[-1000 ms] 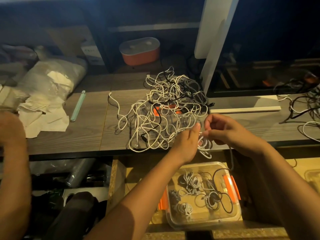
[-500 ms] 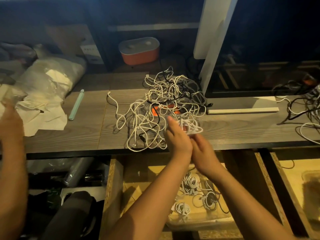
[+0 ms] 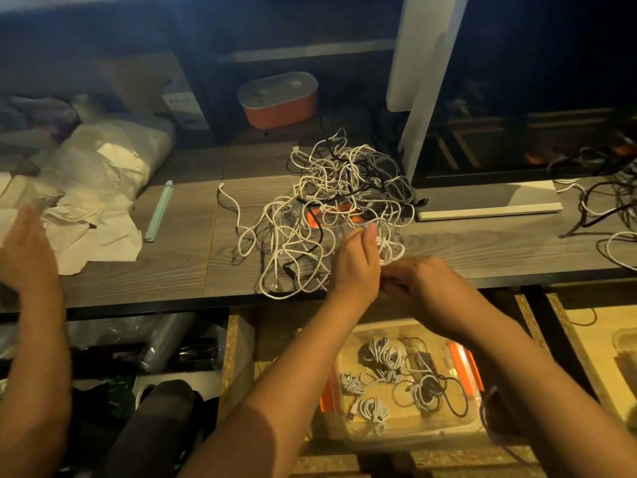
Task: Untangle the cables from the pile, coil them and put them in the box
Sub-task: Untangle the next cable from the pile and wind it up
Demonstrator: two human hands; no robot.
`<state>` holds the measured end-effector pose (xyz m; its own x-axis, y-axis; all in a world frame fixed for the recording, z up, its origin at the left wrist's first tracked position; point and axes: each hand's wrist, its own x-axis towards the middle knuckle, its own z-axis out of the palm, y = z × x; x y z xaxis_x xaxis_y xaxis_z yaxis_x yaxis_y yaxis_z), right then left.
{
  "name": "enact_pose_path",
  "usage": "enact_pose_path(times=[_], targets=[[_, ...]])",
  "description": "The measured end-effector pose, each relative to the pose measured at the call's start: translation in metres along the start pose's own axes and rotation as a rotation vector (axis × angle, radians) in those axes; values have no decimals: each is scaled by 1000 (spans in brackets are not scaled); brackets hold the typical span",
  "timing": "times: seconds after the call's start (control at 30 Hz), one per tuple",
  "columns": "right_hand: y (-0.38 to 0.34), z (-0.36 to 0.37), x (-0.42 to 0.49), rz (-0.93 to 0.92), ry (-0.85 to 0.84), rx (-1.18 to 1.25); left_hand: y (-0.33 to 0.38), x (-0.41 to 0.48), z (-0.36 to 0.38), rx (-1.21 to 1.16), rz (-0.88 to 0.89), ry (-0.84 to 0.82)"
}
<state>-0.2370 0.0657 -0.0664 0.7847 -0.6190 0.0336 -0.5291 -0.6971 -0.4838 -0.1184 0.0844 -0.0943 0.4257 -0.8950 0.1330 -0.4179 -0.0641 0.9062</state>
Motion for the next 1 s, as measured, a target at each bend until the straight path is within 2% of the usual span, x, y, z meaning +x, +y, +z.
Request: enact_pose_path(times=[0.13,0.27,0.37,0.43,0.5,0.6,0.7,0.8,0.9,1.0], targets=[[6,-18,5,100,-94,-61,-5,-5,3,120,-8,-144],[0,-32,11,189,-151,-66,-6,-7,7,152,-167,-227],[9,-36,13,218,-118,11,-3,-14,7,157,-114,-244],[19,-38,9,283,-39,399,3,-15,3,33,-134,-275],[25,-36,4,326,60,839,10,-16,1,-129,-260,-282],[31,-23,4,376,117,1055,13,-19,6,-358,-458,-203],[33,-13,6,364,110,1184,9,-22,12,-640,-554,-180],[29,-7,4,366,70,1187,4,-19,16,-752,-640,-119],[19,4,6,445,109,1078,4,-14,20,-765,-682,-1],[6,21,9,414,97,652,9,-9,21,-707,-702,126]])
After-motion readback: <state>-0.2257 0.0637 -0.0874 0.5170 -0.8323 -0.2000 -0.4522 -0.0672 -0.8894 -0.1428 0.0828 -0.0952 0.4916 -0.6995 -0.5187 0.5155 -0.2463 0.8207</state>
